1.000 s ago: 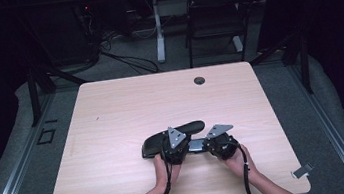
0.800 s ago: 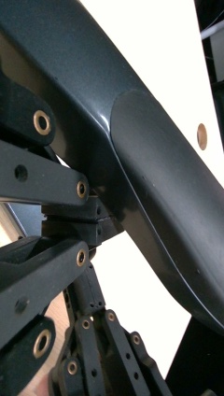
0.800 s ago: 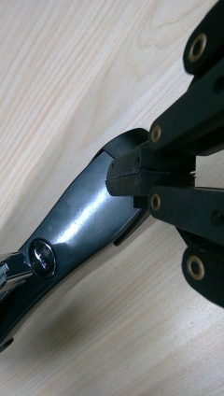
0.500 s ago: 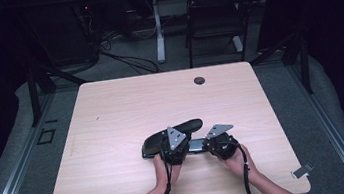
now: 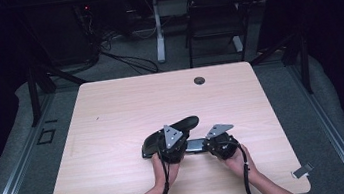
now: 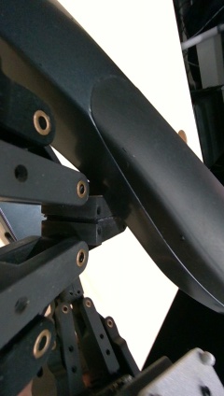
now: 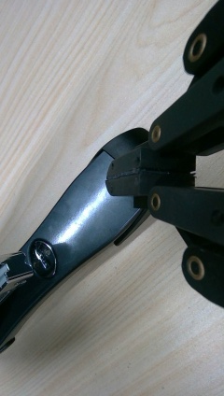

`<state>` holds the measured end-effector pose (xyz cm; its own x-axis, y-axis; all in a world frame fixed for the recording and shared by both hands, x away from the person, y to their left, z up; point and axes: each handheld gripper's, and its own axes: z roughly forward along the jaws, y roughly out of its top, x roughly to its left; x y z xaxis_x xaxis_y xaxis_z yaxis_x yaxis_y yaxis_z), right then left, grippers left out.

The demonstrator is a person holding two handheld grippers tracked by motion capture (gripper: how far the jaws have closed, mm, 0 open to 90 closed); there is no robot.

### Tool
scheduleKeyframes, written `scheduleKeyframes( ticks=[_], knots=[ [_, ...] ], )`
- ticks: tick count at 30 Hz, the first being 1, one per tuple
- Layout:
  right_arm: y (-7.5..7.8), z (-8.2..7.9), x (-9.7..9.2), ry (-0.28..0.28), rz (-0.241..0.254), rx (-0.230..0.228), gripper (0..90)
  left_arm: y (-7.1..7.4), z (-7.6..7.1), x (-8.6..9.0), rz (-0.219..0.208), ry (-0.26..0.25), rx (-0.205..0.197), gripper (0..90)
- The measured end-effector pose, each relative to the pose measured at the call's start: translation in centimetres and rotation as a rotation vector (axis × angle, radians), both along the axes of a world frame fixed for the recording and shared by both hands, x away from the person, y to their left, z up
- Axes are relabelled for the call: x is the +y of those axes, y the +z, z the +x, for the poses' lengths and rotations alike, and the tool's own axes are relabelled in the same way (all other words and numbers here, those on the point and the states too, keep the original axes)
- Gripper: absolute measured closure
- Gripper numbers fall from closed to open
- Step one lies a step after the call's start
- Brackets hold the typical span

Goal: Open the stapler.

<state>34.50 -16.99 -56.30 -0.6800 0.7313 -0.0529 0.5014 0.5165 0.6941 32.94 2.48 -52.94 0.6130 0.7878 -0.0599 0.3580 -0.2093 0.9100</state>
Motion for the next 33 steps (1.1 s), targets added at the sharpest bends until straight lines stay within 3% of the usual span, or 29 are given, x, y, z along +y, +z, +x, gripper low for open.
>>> scheduleKeyframes(
  ticks=[7, 33],
  knots=[
    [0.0, 0.0, 0.0, -0.001, -0.002, 0.003, 90.0, 0.7, -0.2, 0.0, -0.010, -0.001, -0.029, 90.0],
    [0.0, 0.0, 0.0, -0.012, 0.006, 0.010, 90.0, 1.6, -0.3, 1.1, -0.052, 0.022, -0.041, 90.0]
  ],
)
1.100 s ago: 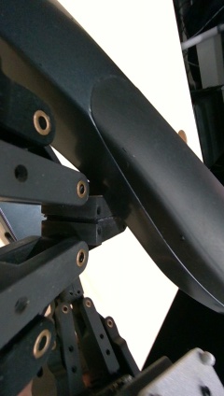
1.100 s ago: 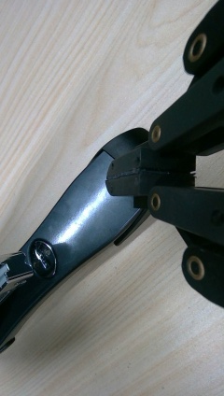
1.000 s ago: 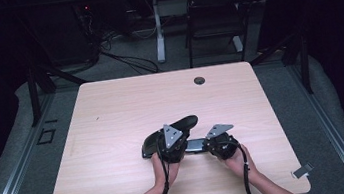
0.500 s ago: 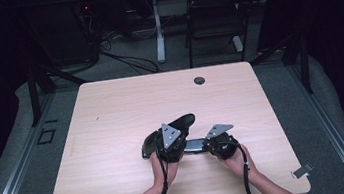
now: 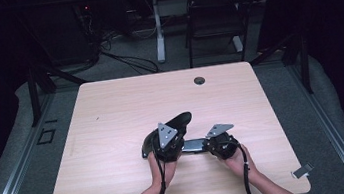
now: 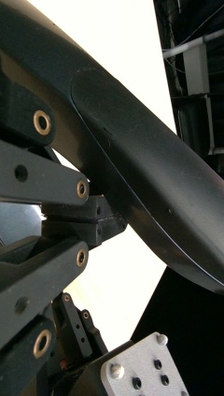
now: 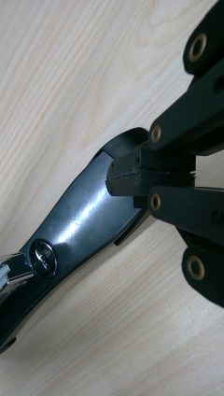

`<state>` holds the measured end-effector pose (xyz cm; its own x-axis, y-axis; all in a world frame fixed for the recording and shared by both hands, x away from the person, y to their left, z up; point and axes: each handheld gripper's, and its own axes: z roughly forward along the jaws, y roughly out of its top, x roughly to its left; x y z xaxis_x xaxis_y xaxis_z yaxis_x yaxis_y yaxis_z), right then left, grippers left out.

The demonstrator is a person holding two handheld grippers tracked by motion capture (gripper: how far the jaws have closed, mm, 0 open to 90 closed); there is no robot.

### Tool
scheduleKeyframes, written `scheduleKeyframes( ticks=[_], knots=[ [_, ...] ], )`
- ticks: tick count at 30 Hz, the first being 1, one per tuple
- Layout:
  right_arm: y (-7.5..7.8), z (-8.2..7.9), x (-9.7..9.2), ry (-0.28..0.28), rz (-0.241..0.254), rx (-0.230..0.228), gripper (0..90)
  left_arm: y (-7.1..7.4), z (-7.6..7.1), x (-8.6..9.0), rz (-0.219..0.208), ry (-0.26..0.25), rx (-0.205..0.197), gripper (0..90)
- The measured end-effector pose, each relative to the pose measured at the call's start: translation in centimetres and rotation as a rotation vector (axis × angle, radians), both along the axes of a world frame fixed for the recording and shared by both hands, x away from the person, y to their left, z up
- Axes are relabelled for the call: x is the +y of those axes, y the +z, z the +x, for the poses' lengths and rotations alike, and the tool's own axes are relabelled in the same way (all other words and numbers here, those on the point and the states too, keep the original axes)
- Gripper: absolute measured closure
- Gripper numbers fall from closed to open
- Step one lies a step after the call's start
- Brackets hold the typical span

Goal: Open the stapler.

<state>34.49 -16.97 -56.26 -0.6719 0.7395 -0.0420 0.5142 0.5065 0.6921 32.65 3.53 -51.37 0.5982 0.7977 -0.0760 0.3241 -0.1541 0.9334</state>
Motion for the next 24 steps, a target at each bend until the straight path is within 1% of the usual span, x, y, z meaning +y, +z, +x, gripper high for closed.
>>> scheduleKeyframes(
  ticks=[7, 13, 15, 16, 18, 21, 24],
  knots=[
    [0.0, 0.0, 0.0, 0.004, -0.006, 0.001, 90.0, 0.2, 0.0, 0.2, -0.006, 0.001, 0.002, 90.0],
    [0.0, 0.1, 0.0, 0.004, -0.004, 0.005, 90.0, 0.5, 0.1, 0.5, -0.016, 0.010, -0.016, 90.0],
    [0.0, 0.0, 0.0, 0.003, -0.006, 0.004, 90.0, 1.1, 0.1, 0.9, -0.032, 0.026, -0.030, 90.0],
    [0.1, 0.0, 0.0, 0.003, -0.015, 0.003, 90.0, 1.2, 0.2, 1.1, -0.034, 0.027, -0.032, 90.0],
    [0.1, 0.0, 0.0, 0.001, -0.013, 0.002, 90.0, 1.5, 0.2, 1.4, -0.039, 0.033, -0.037, 90.0],
    [0.1, 0.0, 0.0, 0.005, -0.012, 0.002, 90.0, 1.6, 0.2, 1.6, -0.038, 0.033, -0.038, 90.0],
    [0.1, 0.0, 0.0, 0.004, -0.015, 0.001, 90.0, 1.7, 0.2, 1.7, -0.047, 0.031, -0.032, 90.0]
  ],
)
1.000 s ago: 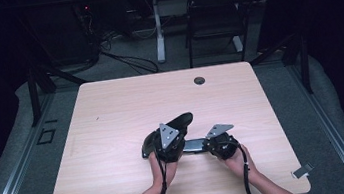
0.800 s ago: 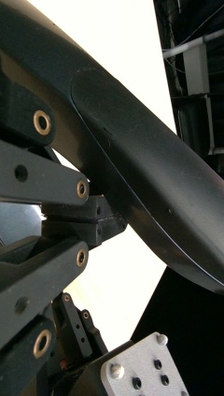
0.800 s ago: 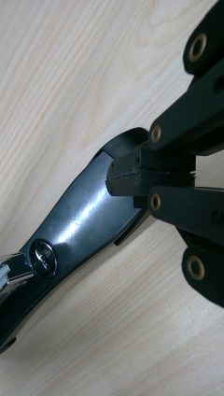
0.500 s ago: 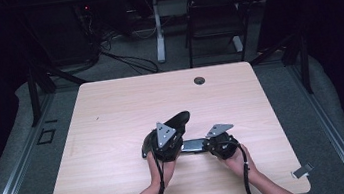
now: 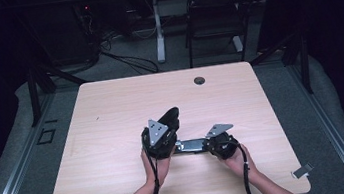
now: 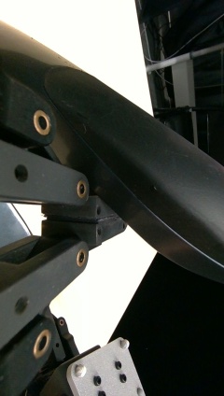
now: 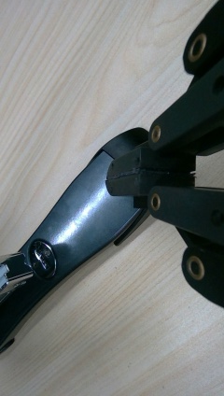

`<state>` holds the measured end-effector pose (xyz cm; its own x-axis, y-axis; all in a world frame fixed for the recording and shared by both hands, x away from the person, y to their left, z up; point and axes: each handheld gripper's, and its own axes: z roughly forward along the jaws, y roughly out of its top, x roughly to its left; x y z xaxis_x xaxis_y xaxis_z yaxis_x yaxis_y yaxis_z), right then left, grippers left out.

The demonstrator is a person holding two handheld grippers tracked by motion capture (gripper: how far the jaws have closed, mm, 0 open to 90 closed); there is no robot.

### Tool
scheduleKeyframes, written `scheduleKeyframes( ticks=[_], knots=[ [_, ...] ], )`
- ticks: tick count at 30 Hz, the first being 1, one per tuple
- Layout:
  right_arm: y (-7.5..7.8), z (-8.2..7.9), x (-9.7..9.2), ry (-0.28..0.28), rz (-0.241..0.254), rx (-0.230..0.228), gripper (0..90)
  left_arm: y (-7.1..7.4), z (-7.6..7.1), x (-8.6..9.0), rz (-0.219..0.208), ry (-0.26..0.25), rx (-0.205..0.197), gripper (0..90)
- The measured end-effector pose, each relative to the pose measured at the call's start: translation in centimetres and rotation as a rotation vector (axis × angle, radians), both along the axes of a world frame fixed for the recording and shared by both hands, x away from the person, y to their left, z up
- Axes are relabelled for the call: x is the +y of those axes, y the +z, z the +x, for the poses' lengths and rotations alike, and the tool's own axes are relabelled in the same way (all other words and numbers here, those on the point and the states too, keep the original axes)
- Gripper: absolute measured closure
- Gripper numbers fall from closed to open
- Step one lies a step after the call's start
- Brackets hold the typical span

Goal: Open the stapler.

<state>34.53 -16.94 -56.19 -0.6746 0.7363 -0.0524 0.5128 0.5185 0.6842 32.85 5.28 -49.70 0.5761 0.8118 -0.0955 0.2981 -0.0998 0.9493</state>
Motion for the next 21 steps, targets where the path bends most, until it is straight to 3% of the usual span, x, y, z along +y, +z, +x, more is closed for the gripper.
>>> scheduleKeyframes(
  ticks=[4, 12, 21],
  knots=[
    [0.0, 0.0, 0.0, 0.000, 0.001, -0.001, 90.0, 0.2, 0.0, 0.3, -0.024, 0.002, 0.017, 90.0],
    [0.0, 0.0, 0.0, 0.003, 0.004, 0.001, 90.0, 1.0, -0.3, 0.5, -0.017, -0.008, -0.025, 90.0],
    [0.0, 0.0, 0.0, 0.001, -0.002, -0.001, 90.0, 1.6, -0.3, 1.1, -0.022, -0.010, -0.040, 90.0]
  ],
)
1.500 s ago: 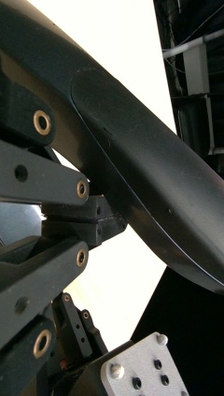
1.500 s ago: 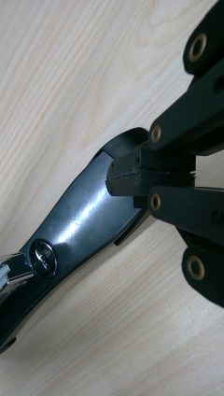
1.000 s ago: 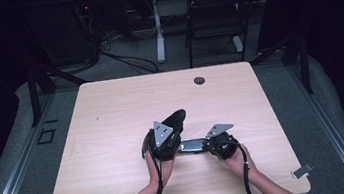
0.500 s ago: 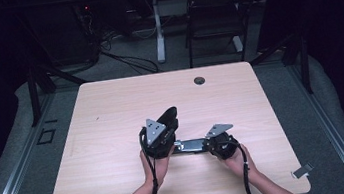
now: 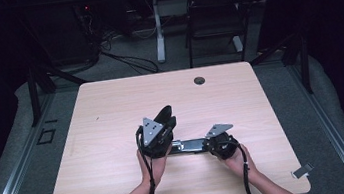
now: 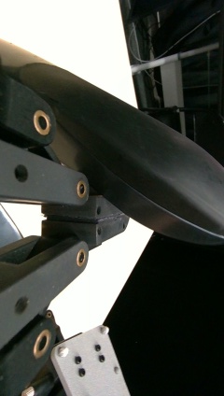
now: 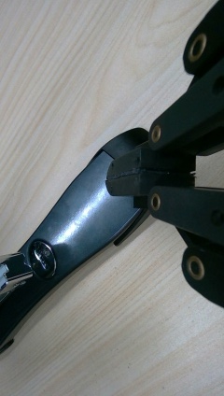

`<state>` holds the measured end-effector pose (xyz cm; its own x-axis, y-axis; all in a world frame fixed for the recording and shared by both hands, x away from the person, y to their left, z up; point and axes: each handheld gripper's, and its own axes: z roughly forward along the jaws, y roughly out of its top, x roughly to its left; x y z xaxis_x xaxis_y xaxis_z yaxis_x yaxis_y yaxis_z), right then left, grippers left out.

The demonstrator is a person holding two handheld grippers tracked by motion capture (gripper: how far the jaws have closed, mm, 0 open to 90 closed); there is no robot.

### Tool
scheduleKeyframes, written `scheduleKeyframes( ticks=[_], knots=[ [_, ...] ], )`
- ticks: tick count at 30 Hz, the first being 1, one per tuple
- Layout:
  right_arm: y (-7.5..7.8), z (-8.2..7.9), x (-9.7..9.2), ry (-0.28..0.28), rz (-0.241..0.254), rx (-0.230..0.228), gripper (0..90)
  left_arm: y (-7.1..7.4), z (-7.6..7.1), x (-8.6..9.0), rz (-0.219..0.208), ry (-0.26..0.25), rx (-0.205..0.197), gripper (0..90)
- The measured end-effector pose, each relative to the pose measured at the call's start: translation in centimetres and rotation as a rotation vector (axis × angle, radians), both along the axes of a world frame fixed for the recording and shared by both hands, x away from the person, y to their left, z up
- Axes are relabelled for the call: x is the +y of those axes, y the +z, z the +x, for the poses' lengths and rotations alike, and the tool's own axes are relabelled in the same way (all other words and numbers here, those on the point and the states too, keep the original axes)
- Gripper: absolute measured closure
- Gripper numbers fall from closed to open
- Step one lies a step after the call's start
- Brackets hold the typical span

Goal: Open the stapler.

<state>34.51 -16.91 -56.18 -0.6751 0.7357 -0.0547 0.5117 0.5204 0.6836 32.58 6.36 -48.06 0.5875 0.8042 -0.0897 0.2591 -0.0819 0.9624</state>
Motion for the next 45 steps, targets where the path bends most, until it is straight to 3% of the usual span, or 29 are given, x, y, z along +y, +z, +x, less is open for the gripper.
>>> scheduleKeyframes(
  ticks=[12, 19, 45],
  knots=[
    [0.1, 0.1, 0.0, 0.002, -0.001, 0.007, 90.0, 0.6, 0.1, 1.1, -0.020, 0.000, 0.007, 90.0],
    [0.1, 0.1, 0.0, 0.005, -0.003, 0.008, 90.0, 1.0, 0.1, 1.9, -0.054, 0.014, 0.022, 90.0],
    [0.1, 0.1, 0.1, 0.008, -0.008, 0.001, 90.0, 1.7, 0.0, 3.8, -0.055, 0.048, 0.025, 90.0]
  ],
)
